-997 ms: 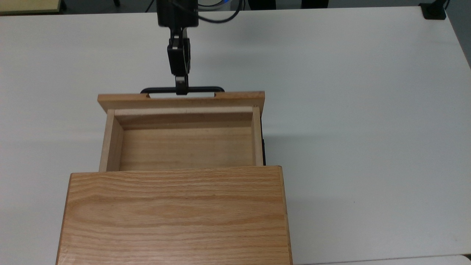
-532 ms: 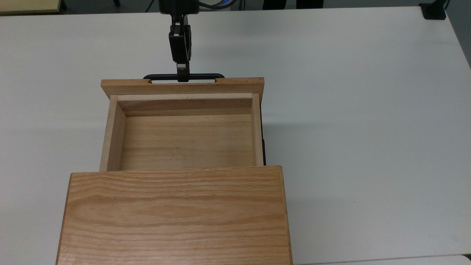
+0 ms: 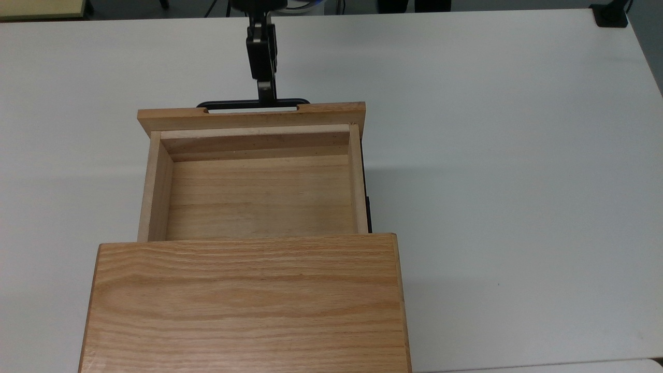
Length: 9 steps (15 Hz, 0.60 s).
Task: Open the drawer by sliding it
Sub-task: 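Open the gripper, release the handle and lift away from the drawer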
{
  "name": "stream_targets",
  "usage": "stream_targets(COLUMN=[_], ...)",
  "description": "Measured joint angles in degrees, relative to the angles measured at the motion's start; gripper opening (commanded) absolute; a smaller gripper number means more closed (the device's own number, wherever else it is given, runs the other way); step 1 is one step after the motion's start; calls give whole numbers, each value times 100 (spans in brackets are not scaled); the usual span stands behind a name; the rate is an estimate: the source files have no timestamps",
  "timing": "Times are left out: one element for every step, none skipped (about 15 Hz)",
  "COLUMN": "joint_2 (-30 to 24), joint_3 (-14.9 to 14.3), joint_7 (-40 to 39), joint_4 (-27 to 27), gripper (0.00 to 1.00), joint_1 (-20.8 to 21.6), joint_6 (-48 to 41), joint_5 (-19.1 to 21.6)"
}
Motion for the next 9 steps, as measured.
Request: stream_targets(joint_2=[-32, -55, -76, -110, -128, -146, -151, -157, -163], joint_3=[0, -1, -2, -4, -4, -8, -27, -63, -101], joint_7=[0, 0, 0, 0, -15, -128, -280, -510, -801], joint_4=[127, 253, 388, 607, 761, 1042, 1224, 1397, 1552], gripper=[90, 100, 100, 100, 100, 100, 100, 100, 100], joint_1=[3, 2, 1, -7, -13, -21, -22, -22, -22], joint_6=[-240, -449, -662, -1046, -1350, -1870, -2191, -2541, -2900], joint_5=[0, 0, 0, 0, 0, -1, 0, 0, 0])
